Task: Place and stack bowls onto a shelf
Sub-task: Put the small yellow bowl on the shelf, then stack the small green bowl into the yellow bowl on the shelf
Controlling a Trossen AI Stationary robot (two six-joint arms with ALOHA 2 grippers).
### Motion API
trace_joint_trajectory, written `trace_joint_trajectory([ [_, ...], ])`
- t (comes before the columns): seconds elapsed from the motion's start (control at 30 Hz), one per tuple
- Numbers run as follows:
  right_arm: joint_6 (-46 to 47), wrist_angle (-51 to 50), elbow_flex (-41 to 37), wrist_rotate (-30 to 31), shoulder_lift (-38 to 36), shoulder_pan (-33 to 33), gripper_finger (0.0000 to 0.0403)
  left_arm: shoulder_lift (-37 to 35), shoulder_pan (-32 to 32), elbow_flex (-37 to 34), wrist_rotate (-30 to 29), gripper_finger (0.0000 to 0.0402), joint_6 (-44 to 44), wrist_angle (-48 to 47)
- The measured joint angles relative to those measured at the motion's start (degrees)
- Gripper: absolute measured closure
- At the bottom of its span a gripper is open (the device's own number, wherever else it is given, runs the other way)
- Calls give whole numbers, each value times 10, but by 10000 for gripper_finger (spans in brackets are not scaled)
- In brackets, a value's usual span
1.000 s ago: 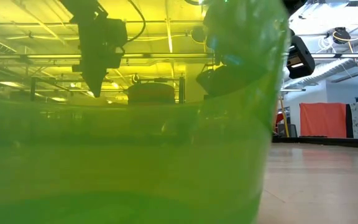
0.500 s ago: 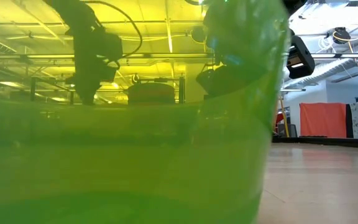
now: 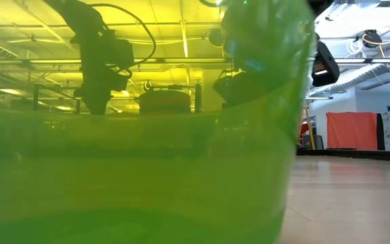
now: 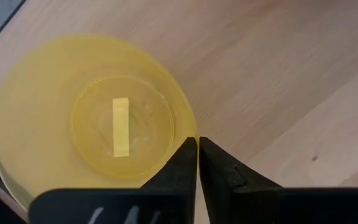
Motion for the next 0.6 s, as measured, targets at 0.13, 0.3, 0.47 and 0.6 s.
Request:
trace_joint_trajectory([
  [0.13, 2, 13, 0, 0, 0, -6, 316, 0, 0, 0, 1, 355, -9, -1],
  [0.3, 4, 34, 0, -1, 0, -12, 316, 0, 0, 19, 30, 333, -31, -14],
  [0.47, 8, 34, 0, -2, 0, -16, 316, -4, -2, 49, 51, 331, -31, -41],
  [0.6, 11, 31, -1, 4, -5, -20, 316, -4, -9, 84, 106, 330, -33, -109],
])
